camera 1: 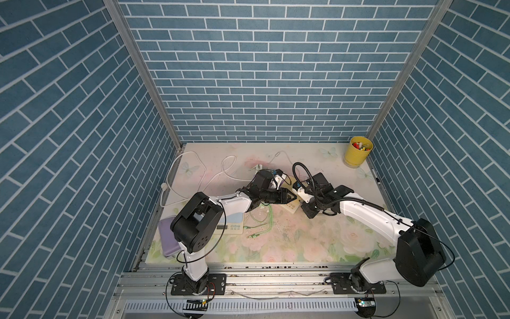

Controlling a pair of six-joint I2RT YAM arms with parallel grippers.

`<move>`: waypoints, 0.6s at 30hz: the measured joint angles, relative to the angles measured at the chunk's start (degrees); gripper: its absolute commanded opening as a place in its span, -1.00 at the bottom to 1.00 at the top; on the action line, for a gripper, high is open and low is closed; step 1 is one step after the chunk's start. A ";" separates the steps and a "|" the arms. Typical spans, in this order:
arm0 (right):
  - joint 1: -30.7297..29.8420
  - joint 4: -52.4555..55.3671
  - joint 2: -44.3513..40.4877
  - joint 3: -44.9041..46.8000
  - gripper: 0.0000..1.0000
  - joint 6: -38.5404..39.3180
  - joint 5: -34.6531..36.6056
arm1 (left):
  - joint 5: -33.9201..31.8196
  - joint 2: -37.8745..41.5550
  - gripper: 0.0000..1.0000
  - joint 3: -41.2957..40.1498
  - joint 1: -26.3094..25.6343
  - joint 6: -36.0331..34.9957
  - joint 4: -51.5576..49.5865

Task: Charge the electronic scale
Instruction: Adjust the charging cable.

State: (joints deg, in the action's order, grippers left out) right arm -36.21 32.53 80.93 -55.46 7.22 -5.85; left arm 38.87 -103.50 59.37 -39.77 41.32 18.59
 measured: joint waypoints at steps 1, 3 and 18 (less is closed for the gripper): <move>0.02 -0.55 -0.42 0.42 -1.00 -0.24 -0.09 | 0.00 0.46 -0.13 0.00 -0.48 0.57 0.35; 0.02 -1.46 -1.25 1.01 -1.00 -0.94 -0.24 | 0.02 1.20 -0.17 0.00 -0.96 1.42 0.59; 0.11 -4.87 -5.31 3.15 -1.00 -2.08 -2.60 | 0.26 1.60 -0.50 0.20 -2.23 2.05 -0.35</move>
State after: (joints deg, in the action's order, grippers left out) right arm -36.10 27.66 75.61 -52.31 5.15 -8.45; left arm 39.13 -101.91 59.57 -42.00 43.38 18.24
